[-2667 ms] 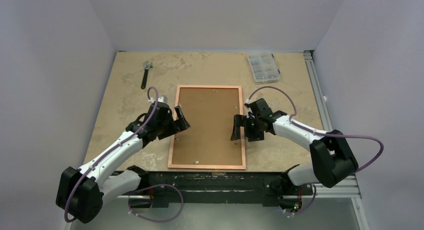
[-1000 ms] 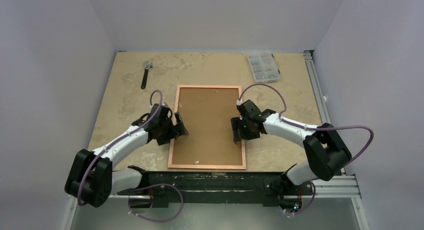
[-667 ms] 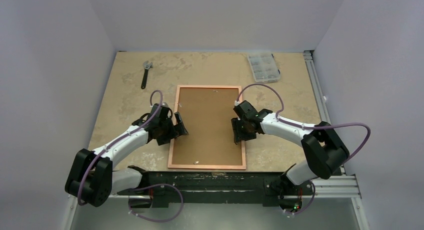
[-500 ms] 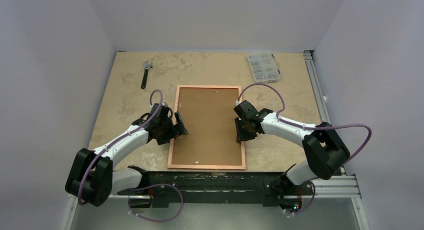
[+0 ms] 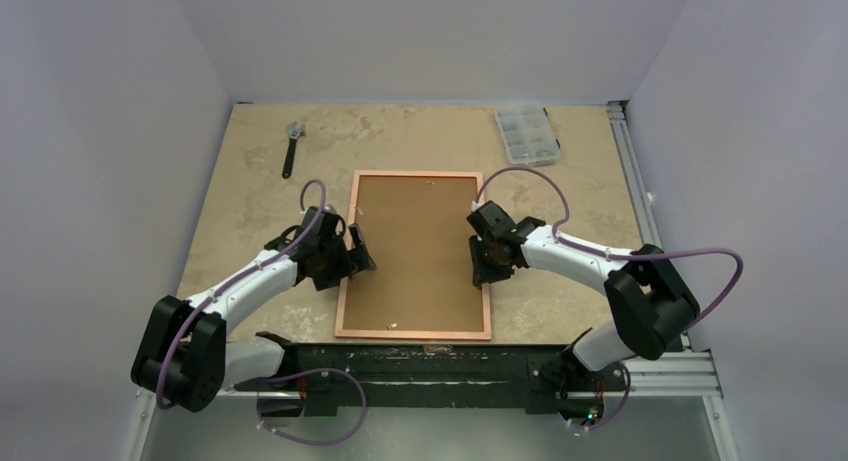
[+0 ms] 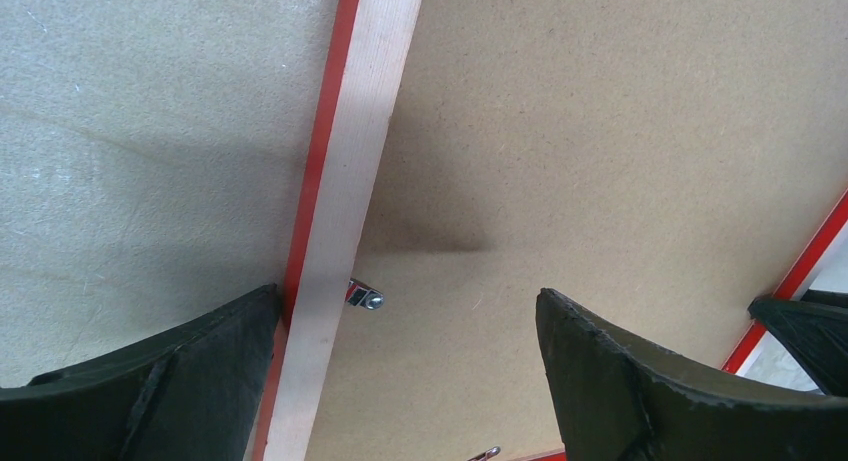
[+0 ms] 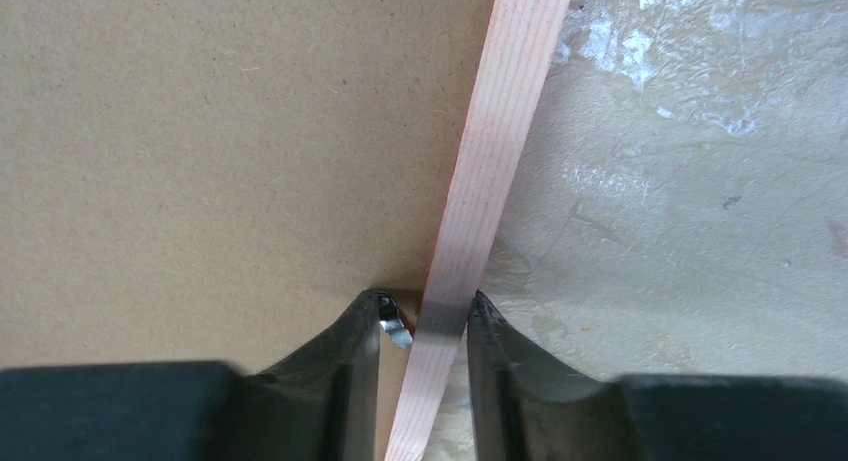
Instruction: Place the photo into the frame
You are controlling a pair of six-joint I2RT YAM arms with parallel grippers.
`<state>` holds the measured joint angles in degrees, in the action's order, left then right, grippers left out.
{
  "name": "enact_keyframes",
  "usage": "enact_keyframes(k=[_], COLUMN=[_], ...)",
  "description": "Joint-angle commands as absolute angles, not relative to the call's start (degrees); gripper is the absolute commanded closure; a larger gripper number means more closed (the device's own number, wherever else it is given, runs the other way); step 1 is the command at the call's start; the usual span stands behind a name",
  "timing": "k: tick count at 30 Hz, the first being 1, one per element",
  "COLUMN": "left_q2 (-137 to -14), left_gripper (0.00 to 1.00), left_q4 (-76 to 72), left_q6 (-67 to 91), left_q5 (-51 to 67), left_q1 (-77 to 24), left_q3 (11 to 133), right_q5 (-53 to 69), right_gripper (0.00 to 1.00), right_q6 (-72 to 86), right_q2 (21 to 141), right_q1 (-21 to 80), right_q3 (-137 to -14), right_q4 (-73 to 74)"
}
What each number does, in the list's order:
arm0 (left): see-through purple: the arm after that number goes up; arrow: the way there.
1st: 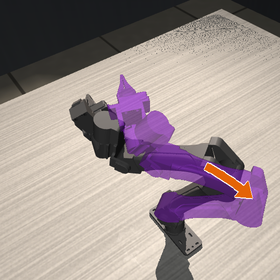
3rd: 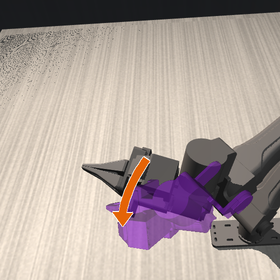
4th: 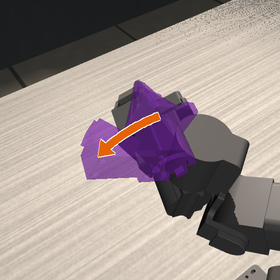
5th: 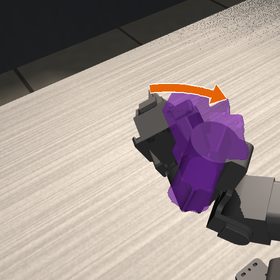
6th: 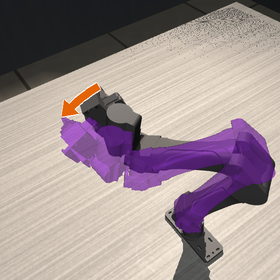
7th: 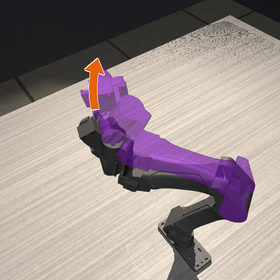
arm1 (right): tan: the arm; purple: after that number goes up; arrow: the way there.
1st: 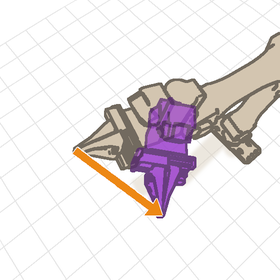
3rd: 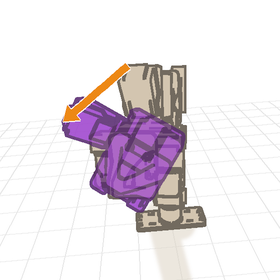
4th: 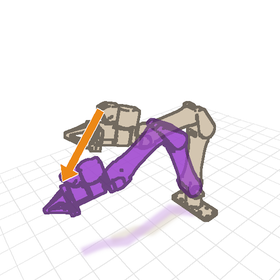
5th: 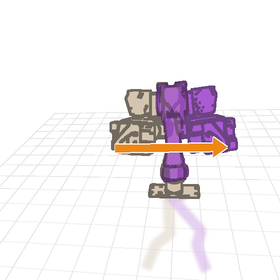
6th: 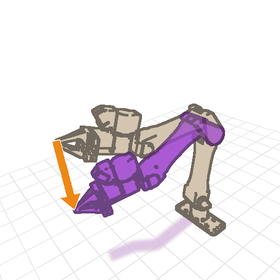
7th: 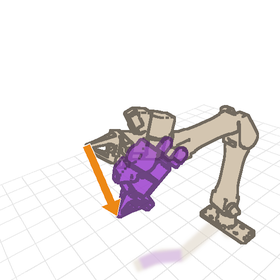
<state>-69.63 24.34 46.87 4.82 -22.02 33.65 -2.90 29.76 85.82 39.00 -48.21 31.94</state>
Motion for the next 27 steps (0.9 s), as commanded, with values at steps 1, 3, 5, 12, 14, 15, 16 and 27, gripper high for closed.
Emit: enact_keyframes(k=[1, 3, 5, 12, 14, 15, 16, 27], left_q2=[-70.26, -70.3, -70.48, -71.13, -71.18, -71.07, -71.14, -71.6], left_gripper=[0.04, 0.04, 0.04, 0.04, 0.04, 0.04, 0.04, 0.05], left_q4=[24.08, 24.08, 24.07, 23.75, 23.82, 23.82, 23.82, 23.43], left_q6=[45.85, 45.77, 45.8, 45.72, 45.71, 45.7, 45.7, 45.57], left_q5=[4.32, 4.31, 4.31, 4.41, 4.35, 4.31, 4.31, 4.22], left_q1=[-21.71, -21.66, -21.71, -21.64, -21.71, -21.71, -21.71, -21.7], left_q3=[33.22, 33.15, 33.13, 33.09, 33.05, 33.05, 33.05, 32.71], right_q5=[-2.99, -2.5, -2.03, -2.33, -3.88, -4.82, -5.7, -8.39], right_gripper=[0.61, 0.42, 0.37, 0.5, 0.58, 0.62, 0.64, 0.99], right_q6=[27.47, 27.43, 27.51, 27.83, 28.04, 28.11, 28.13, 28.03], right_q2=[85.11, 84.22, 83.9, 86.47, 87.03, 87.21, 87.47, 89.16], right_q1=[40.66, 40.64, 40.66, 40.91, 40.98, 40.98, 40.96, 40.96], right_q3=[-47.45, -47.31, -47.27, -46.46, -46.47, -46.54, -46.77, -50.15], right_q4=[35.86, 36.14, 36.45, 36.28, 36.25, 36.11, 35.97, 33.58])
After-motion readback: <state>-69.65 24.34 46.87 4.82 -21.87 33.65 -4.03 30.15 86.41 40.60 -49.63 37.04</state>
